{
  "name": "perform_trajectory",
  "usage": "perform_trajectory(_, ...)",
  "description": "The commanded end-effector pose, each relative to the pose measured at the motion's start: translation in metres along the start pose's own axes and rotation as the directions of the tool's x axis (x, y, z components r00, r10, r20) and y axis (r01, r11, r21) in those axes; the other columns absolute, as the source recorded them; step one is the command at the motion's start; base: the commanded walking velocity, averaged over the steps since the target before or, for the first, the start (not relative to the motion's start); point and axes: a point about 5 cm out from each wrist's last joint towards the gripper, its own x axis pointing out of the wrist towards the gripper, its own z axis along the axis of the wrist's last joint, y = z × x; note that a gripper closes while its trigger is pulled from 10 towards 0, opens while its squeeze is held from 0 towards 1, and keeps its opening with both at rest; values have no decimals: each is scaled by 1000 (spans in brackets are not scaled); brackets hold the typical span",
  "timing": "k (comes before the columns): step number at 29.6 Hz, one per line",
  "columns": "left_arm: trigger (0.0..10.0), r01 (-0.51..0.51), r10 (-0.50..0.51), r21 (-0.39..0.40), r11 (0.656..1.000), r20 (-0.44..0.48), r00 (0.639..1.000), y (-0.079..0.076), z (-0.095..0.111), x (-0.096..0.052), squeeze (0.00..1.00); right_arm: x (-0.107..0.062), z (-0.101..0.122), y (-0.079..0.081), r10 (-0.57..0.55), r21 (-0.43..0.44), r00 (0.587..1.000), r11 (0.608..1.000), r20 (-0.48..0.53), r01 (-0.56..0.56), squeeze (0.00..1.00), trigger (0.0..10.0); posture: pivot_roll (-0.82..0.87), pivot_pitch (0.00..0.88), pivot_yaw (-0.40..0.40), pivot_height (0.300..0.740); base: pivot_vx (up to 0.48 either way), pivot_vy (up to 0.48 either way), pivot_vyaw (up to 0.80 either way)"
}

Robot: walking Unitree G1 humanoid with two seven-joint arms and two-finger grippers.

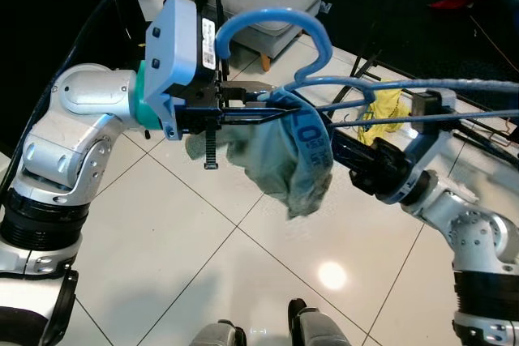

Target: Hang hanger

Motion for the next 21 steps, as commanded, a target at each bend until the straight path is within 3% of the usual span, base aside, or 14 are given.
perform_trajectory(1,10000,14,-14,3,1000,-22,1000,-1,-2,0,0,-9,1,0,-34,-9,999,999,28,34,0,10000,41,141,103,740,0,0,0)
perform_trajectory(5,10000,15,-15,6,1000,-25,1000,1,-1,-2,0,-27,0,-3,-119,-7,991,993,63,120,0,10000,42,146,110,740,0,0,0)
perform_trajectory(8,10000,15,-15,7,1000,-25,1000,1,0,-2,0,-31,0,-2,-135,-7,988,991,72,136,0,10000,42,146,110,740,0,0,0)
perform_trajectory(13,10000,14,-14,9,1000,-22,1000,4,-1,-2,0,-26,-5,2,-110,8,992,994,59,110,0,10000,41,146,112,740,0,0,0)
perform_trajectory(21,10000,21,-21,17,1000,-5,1000,5,4,-2,0,-5,-15,-6,-95,-8,995,995,-10,95,0,10000,48,140,108,740,0,0,0)
